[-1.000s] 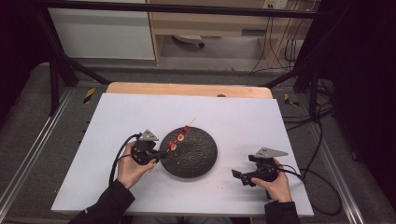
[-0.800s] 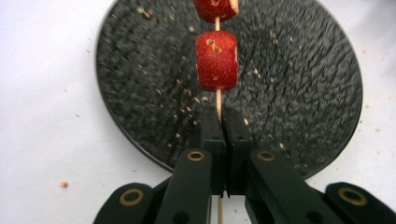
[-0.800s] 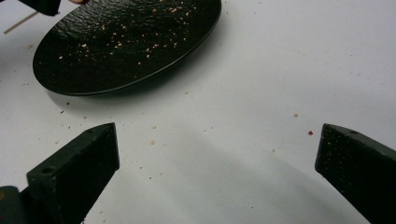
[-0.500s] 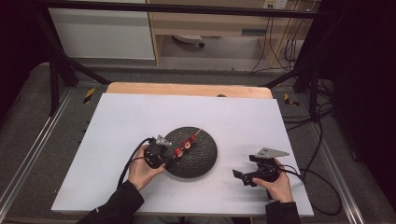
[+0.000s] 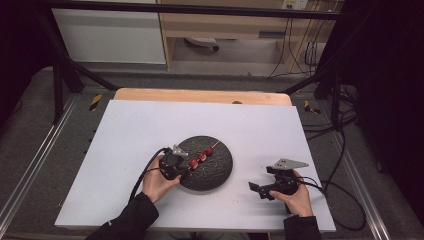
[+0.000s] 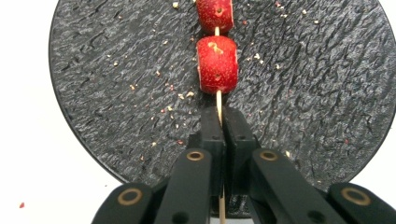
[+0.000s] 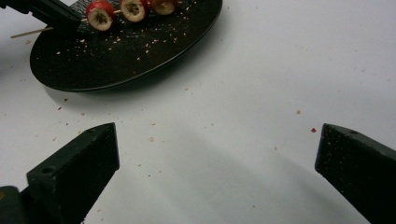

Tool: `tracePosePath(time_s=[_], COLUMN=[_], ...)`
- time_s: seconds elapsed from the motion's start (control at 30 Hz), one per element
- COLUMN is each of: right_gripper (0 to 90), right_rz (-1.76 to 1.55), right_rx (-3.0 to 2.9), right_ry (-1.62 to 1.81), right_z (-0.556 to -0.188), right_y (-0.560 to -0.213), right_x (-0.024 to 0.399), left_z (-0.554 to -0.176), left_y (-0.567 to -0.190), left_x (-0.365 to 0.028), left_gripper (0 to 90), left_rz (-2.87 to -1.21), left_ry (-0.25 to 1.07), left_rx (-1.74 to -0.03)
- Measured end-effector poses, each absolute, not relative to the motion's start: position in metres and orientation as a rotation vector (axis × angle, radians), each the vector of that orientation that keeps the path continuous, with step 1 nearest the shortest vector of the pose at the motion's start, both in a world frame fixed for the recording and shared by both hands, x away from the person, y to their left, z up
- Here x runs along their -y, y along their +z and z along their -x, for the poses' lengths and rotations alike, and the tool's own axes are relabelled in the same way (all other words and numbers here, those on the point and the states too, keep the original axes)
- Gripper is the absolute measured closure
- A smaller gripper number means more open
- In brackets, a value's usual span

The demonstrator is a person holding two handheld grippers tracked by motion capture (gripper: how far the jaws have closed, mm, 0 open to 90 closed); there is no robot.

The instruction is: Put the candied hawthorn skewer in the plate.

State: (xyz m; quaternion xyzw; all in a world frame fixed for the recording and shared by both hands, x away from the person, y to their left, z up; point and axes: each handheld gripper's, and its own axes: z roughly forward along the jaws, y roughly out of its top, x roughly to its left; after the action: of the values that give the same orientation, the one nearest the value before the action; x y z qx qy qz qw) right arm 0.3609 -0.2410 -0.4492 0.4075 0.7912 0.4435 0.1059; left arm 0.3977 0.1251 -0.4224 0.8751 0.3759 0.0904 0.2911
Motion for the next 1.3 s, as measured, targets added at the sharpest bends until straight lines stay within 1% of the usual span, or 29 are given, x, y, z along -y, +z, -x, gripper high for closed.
tracePosePath(time_s=[0.17,0.23,0.33,0.4,0.5,0.53,0.73,0.83,0.9,1.2,1.3], right_gripper=[0.5,0.5,0.5,0.5,0.5,0.5,0.5,0.5,0.5,0.4,0.4], right_rz=[-1.205,-1.207,-1.206,-1.2,-1.197,-1.195,-1.195,-1.196,-1.194,-1.182,-1.185], right_rx=[-2.333,-2.329,-2.328,-2.331,-2.334,-2.333,-2.333,-2.335,-2.335,-2.359,-2.362], right_ry=[1.301,1.301,1.302,1.3,1.295,1.295,1.291,1.289,1.288,1.253,1.246], right_z=[-0.361,-0.361,-0.361,-0.361,-0.361,-0.361,-0.361,-0.36,-0.36,-0.36,-0.36], right_y=[-0.449,-0.449,-0.449,-0.449,-0.449,-0.449,-0.449,-0.449,-0.449,-0.451,-0.451], right_x=[0.241,0.241,0.241,0.241,0.24,0.24,0.24,0.24,0.24,0.24,0.239], left_z=[-0.395,-0.394,-0.391,-0.389,-0.386,-0.384,-0.374,-0.369,-0.365,-0.349,-0.345], left_y=[-0.418,-0.413,-0.408,-0.405,-0.401,-0.401,-0.405,-0.409,-0.412,-0.427,-0.435], left_x=[-0.133,-0.141,-0.151,-0.159,-0.174,-0.178,-0.209,-0.226,-0.235,-0.265,-0.273], left_gripper=[74.5,66.6,50.6,42.5,33.5,29.4,12.3,7.3,5.6,5.8,5.9], left_rz=[-2.291,-2.265,-2.238,-2.226,-2.199,-2.191,-2.154,-2.14,-2.134,-2.085,-2.068], left_ry=[0.238,0.228,0.245,0.257,0.252,0.258,0.305,0.345,0.365,0.391,0.381], left_rx=[-0.966,-0.938,-0.911,-0.896,-0.886,-0.883,-0.898,-0.913,-0.913,-0.916,-0.924])
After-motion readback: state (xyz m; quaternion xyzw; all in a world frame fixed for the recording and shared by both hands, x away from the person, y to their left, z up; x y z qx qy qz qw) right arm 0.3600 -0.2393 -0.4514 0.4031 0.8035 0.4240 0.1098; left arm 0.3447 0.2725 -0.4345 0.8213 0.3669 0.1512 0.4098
